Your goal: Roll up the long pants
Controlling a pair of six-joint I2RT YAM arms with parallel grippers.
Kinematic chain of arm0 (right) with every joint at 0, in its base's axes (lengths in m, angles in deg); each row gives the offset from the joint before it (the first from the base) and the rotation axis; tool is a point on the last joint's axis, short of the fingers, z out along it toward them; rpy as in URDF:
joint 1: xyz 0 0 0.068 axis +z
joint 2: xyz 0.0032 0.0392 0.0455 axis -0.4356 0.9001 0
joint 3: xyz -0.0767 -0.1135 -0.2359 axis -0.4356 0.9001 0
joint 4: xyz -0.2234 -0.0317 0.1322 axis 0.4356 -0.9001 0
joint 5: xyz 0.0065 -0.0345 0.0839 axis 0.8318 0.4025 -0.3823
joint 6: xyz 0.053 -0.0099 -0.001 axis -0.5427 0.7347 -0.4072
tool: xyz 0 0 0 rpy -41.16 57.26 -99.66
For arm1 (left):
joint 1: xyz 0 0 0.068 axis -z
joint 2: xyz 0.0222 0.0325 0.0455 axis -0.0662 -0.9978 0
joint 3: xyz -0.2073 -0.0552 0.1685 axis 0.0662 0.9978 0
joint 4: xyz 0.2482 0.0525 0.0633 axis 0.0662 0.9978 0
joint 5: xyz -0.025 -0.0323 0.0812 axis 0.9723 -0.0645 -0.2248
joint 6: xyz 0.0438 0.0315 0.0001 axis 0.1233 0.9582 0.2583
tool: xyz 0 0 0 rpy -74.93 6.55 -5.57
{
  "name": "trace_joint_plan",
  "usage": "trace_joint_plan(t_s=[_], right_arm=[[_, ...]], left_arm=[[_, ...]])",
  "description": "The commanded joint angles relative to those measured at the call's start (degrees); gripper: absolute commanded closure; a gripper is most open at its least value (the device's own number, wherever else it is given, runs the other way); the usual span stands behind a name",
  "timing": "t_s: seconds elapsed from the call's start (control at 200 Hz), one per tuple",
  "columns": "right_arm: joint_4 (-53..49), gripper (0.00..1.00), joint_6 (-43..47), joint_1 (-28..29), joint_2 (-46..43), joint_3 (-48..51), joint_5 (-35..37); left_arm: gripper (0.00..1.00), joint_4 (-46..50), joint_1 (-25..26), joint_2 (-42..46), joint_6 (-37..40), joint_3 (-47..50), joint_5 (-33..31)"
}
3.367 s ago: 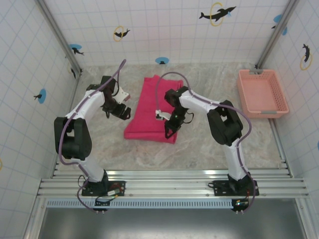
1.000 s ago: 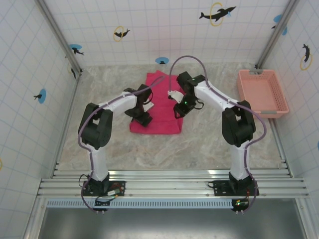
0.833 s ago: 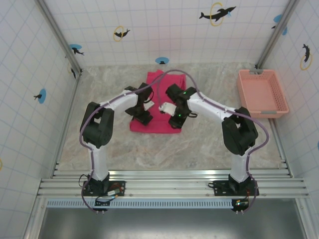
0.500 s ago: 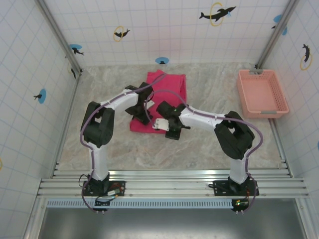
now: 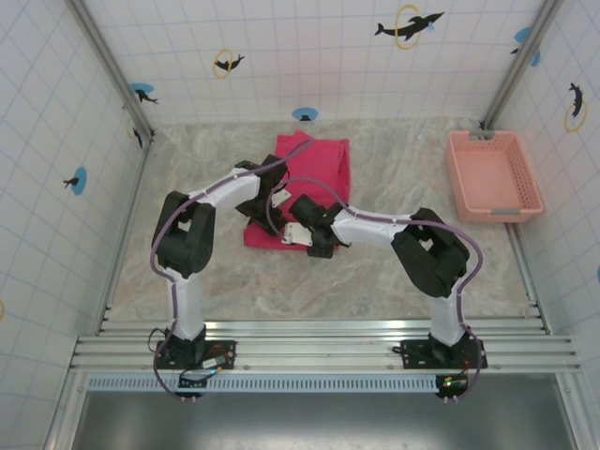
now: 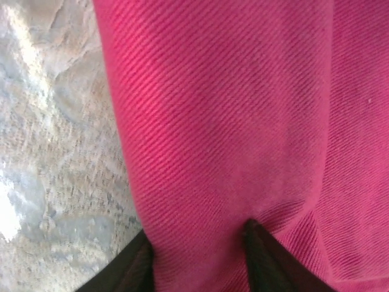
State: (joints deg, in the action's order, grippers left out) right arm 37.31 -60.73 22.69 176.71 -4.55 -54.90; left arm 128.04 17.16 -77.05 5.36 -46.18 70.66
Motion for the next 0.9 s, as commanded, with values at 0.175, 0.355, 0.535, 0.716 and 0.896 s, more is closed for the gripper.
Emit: trace_joint_plan(t_s=[0.175,0.355,0.535,0.716,0.896], right_arm=[[-4.06,0.82,-0.50,0.34,1.23,-1.85,-8.60],[-12.75,0.92,-3.31,0.82,0.09,-4.81,-16.91],[-25.60,0.94,-7.32,-0.27,0.34,-11.24,-32.12],[-34.25,0.94,-12.49,-5.30,2.81,-18.18,-50.60],[-37.61,0.93,-18.96,-13.67,9.94,-23.75,-61.50]], left_arm=[[0.03,1.76,-0.28,2.46,2.60,-0.72,1.47],[0.03,3.14,-2.06,5.10,3.03,-2.06,1.25],[0.03,3.52,-8.91,11.02,2.10,-3.86,1.97],[0.03,7.64,-10.03,11.38,5.75,-8.46,-1.00],[0.03,8.32,-9.97,11.17,6.07,-9.46,0.20]])
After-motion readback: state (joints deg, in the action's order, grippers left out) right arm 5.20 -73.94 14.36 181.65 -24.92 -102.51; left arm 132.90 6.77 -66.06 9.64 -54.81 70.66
